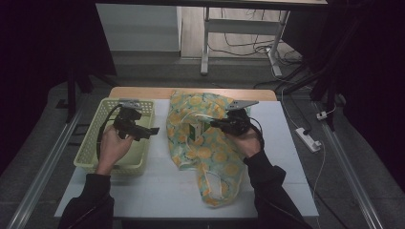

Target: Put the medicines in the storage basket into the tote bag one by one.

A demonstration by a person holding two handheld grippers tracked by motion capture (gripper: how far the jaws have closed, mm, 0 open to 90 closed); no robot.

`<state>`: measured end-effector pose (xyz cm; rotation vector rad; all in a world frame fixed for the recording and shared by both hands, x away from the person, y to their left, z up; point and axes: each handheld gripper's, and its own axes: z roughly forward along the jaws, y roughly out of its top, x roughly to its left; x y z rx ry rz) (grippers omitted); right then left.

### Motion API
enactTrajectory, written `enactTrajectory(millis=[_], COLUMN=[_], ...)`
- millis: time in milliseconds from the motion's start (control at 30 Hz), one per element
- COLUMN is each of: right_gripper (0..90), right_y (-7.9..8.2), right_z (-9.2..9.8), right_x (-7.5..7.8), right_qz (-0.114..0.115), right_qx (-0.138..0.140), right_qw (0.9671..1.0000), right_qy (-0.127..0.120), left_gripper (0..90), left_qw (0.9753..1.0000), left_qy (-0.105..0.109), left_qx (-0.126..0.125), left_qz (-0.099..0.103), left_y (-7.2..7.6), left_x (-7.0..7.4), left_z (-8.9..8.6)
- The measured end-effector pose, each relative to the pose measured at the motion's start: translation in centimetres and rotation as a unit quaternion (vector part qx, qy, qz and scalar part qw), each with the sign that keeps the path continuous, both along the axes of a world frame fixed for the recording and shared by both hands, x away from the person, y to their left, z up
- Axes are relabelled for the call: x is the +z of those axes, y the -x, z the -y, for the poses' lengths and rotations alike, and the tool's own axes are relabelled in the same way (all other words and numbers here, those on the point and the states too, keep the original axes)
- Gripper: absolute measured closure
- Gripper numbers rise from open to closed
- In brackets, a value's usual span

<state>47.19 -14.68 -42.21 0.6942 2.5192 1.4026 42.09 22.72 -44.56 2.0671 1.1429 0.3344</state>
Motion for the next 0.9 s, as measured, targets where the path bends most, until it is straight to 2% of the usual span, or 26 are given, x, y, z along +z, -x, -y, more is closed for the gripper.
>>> enactTrajectory(millis=[233,333,467,567,800,900], right_gripper=[90.0,90.0,90.0,90.0,90.0,90.0], right_y=[0.0,0.0,0.0,0.0,0.0,0.0], right_z=[-0.1,-0.1,-0.1,-0.1,-0.2,-0.2], right_x=[-0.1,-0.1,-0.1,-0.1,-0.2,-0.3], right_qz=[0.0,0.0,0.0,0.001,0.0,0.0], right_qx=[0.001,0.002,0.002,0.003,0.008,0.009], right_qw=[1.0,1.0,1.0,1.0,1.0,1.0], right_qy=[0.002,0.001,0.0,0.001,0.0,0.0], left_gripper=[0.0,0.0,0.0,0.0,0.0,0.0], left_qw=[0.9997,0.9991,0.9986,0.9976,0.9957,0.9929], left_qy=[0.007,-0.001,0.003,-0.001,0.007,-0.004], left_qx=[0.023,0.042,0.052,0.069,0.088,0.11], left_qz=[0.001,0.001,-0.005,-0.008,-0.026,-0.043], left_y=[-0.7,-1.3,-1.8,-2.6,-3.9,-4.8], left_x=[-0.4,-1.0,-1.4,-2.1,-3.2,-4.0], left_z=[-2.2,-3.5,-4.5,-5.9,-7.6,-8.3])
